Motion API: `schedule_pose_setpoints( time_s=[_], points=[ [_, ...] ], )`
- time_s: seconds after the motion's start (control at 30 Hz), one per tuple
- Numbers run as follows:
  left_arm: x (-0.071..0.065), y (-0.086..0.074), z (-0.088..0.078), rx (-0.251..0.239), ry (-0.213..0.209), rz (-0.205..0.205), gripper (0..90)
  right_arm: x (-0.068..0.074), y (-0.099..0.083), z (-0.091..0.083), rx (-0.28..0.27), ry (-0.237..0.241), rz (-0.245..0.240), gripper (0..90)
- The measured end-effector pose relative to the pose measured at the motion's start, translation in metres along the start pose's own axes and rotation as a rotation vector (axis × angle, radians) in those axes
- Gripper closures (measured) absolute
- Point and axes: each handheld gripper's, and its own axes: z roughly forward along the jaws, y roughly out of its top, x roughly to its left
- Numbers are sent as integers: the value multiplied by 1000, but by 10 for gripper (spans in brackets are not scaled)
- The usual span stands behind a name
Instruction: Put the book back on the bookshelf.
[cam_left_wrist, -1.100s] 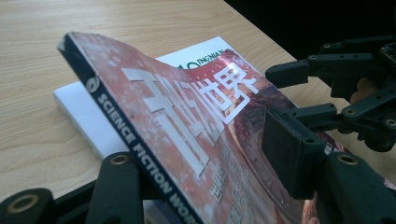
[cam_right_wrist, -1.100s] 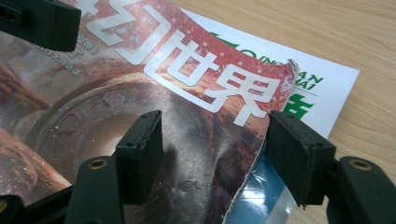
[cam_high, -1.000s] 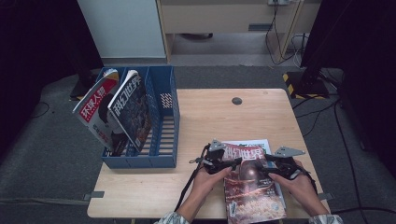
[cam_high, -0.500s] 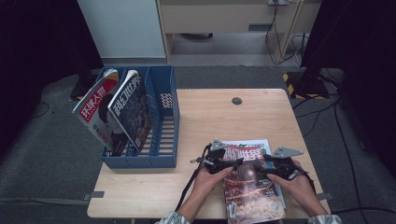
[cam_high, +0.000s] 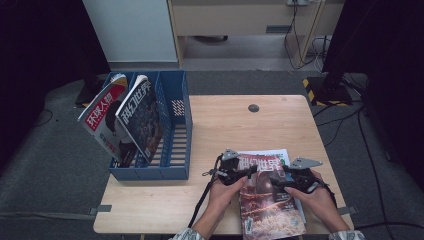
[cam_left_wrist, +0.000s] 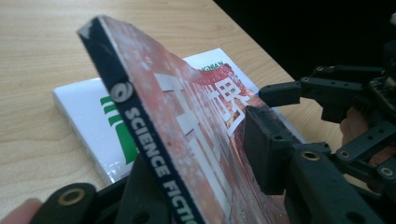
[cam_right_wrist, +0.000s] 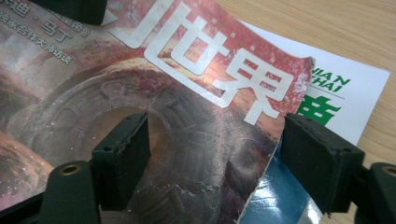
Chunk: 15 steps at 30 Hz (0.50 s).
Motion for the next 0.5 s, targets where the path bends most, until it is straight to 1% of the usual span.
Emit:
schedule_pose_setpoints(
  time_s=[0.07, 0.13, 0.17, 0.2, 0.3, 0.43, 0.5],
  points=[
    [-1, 3, -3, -13, -3, 12, 671, -2, 0, -2, -1, 12, 18, 229],
    [-2, 5, -6, -24, -5, 18, 699, -3, 1, -3, -13, 18, 25, 215],
    [-2, 6, -7, -28, -6, 22, 717, -3, 2, -4, -23, 23, 40, 206],
    [-2, 8, -9, -33, -8, 27, 732, -4, 2, -4, -27, 28, 43, 201],
    [-5, 14, -15, -43, -4, 64, 760, -3, 3, -5, -38, 44, 42, 180],
    [-9, 20, -21, -55, 2, 116, 779, -2, 4, -3, -44, 73, 60, 151],
    [-9, 21, -23, -63, 0, 125, 786, -2, 5, -4, -46, 81, 70, 139]
  ],
)
